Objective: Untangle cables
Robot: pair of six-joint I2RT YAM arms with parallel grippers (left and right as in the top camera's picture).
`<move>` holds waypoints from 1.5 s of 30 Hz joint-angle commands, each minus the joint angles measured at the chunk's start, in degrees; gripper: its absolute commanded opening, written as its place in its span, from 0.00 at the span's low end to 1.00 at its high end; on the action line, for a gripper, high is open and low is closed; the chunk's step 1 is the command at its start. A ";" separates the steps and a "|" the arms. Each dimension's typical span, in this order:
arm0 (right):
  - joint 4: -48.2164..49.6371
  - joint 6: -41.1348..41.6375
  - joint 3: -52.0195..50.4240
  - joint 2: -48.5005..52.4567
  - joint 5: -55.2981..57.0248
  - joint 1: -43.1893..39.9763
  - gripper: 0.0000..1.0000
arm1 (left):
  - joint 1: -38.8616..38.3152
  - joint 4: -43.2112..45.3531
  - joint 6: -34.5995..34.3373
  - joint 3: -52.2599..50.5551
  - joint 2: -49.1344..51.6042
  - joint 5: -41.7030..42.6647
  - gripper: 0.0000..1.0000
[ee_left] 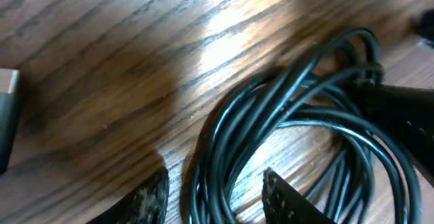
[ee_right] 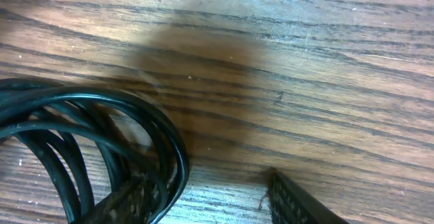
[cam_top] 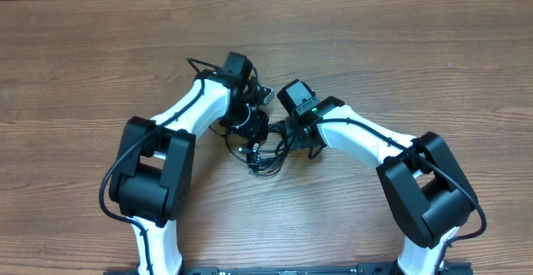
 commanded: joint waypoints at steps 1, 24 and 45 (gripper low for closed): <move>-1.11 -0.09 -1.27 3.76 1.09 -0.09 0.55 | 0.02 1.70 -6.84 -3.89 4.17 -17.84 0.46; -11.04 3.34 -0.17 3.76 18.29 -3.06 0.70 | 0.24 2.54 -9.62 -5.42 4.17 -28.57 0.51; -4.13 -4.46 -0.15 3.76 20.06 -18.32 1.00 | 0.24 3.48 -9.55 -5.40 4.17 -28.57 0.61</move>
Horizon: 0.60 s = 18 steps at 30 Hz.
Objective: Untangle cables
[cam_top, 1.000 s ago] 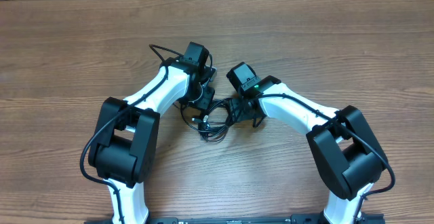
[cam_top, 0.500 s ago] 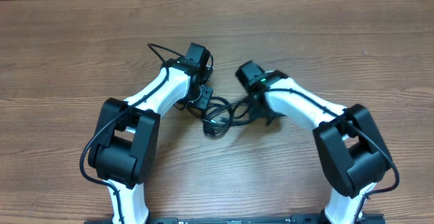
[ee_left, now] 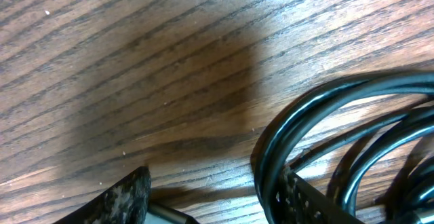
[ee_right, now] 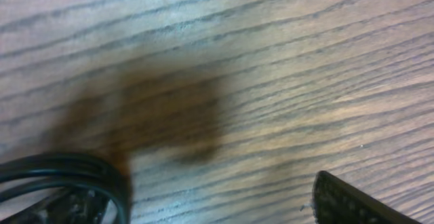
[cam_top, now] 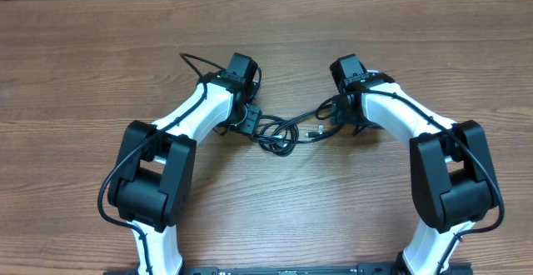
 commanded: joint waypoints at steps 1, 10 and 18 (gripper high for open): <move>0.52 -6.91 -2.36 3.17 9.03 -1.40 1.00 | 1.44 -0.17 -0.35 -3.87 5.64 -9.66 0.61; -4.02 -7.06 4.15 3.13 22.36 -0.92 1.00 | 1.40 0.24 -0.37 -3.87 5.64 -9.40 0.63; -12.48 -13.14 15.58 3.13 -19.34 -0.13 1.00 | 1.40 0.20 -0.37 -3.87 5.64 -9.01 0.64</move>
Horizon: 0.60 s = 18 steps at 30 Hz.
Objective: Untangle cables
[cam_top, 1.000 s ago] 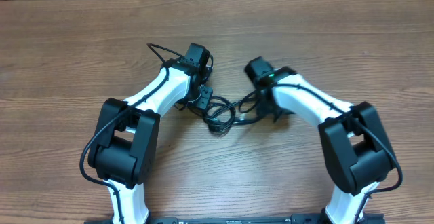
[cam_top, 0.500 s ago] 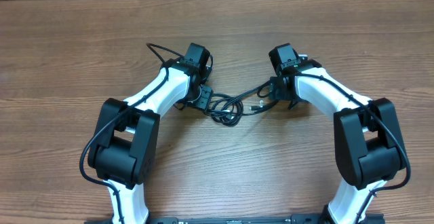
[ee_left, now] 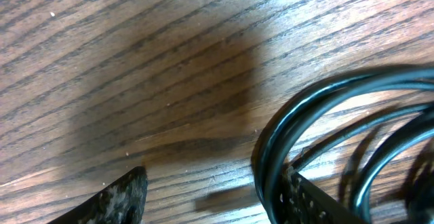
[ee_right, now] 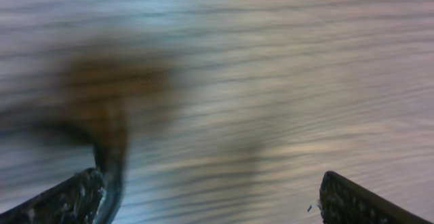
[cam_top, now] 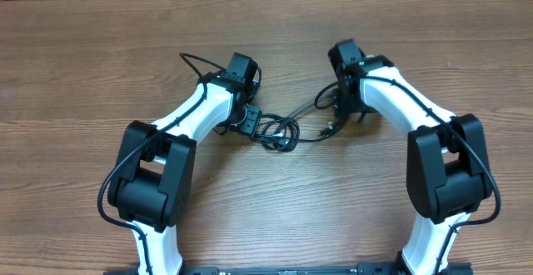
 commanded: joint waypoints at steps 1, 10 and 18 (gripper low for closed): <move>-2.84 -2.40 4.07 0.02 -22.69 -0.26 1.00 | 1.40 0.00 -0.37 -3.78 5.66 -8.68 0.64; -1.66 2.16 -6.03 0.04 -17.97 -0.20 1.00 | 1.40 -0.07 -0.37 -3.78 5.66 -8.70 0.67; -9.20 9.88 -6.67 0.02 3.41 -5.57 1.00 | 1.40 -0.26 -0.37 -3.78 5.66 -8.72 0.68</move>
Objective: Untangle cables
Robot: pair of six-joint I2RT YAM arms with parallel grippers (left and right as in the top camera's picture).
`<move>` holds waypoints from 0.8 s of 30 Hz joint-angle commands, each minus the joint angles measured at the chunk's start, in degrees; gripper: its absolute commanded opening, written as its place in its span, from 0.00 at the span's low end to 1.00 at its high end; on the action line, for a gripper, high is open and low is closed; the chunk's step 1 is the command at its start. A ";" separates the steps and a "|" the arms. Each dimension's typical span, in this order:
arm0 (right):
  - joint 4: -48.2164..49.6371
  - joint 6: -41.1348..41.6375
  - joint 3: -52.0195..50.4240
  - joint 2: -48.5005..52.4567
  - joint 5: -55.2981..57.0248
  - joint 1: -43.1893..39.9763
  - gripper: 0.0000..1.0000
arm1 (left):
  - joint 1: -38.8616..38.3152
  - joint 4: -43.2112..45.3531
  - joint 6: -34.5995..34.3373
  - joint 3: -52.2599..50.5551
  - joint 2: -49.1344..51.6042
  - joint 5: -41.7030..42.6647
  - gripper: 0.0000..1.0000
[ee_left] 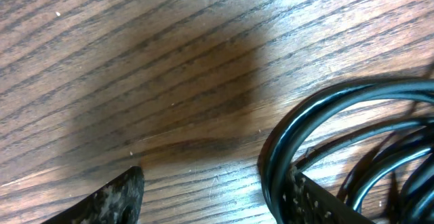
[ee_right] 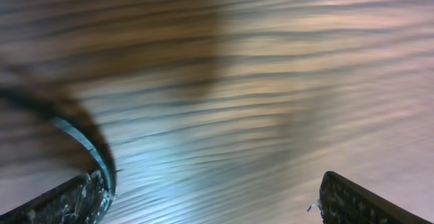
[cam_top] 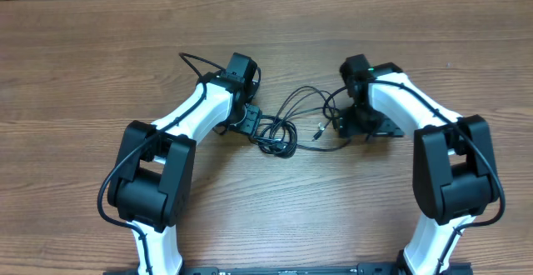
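A black cable bundle (cam_top: 276, 135) lies knotted on the wooden table between the two arms. Thin strands (cam_top: 304, 92) run from it toward the right, with a small plug (cam_top: 319, 129) lying loose among them. My left gripper (cam_top: 250, 121) sits at the bundle's left end. In the left wrist view it (ee_left: 210, 197) is open, with the coil (ee_left: 325, 115) against its right finger (ee_left: 305, 200). My right gripper (cam_top: 346, 127) is at the strands' right end. Seen from the right wrist it (ee_right: 210, 200) stands wide open, a blurred strand (ee_right: 88, 142) beside its left finger (ee_right: 68, 200).
The wooden table (cam_top: 100, 42) stretches around both arms, its far edge at the top of the overhead view. The left arm's own wire (cam_top: 190, 60) loops out beside its wrist. Both arm bases stand at the near edge.
My right gripper has shifted a little nearer and to the right, and the thin strands behind it now arch wider. The left gripper and the bundle stay where they were.
Both grippers were close together over the bundle at the table's middle. Then they stood apart, the bundle lying to the left by the left gripper with strands reaching to the right gripper. The right gripper then shifted slightly twice, and the strands spread out more.
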 commanded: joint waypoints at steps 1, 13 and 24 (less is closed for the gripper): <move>-2.16 5.20 1.11 1.01 8.48 -3.34 1.00 | 1.27 -0.24 -0.37 -3.76 5.70 -8.48 0.69; -11.63 -5.44 13.55 -2.43 -25.16 -3.43 1.00 | 1.27 -10.43 -3.58 1.77 -3.74 4.31 0.68; -0.68 -2.89 2.86 -2.43 -30.16 -0.13 1.00 | 1.20 -12.94 -5.35 0.92 -2.84 14.01 0.79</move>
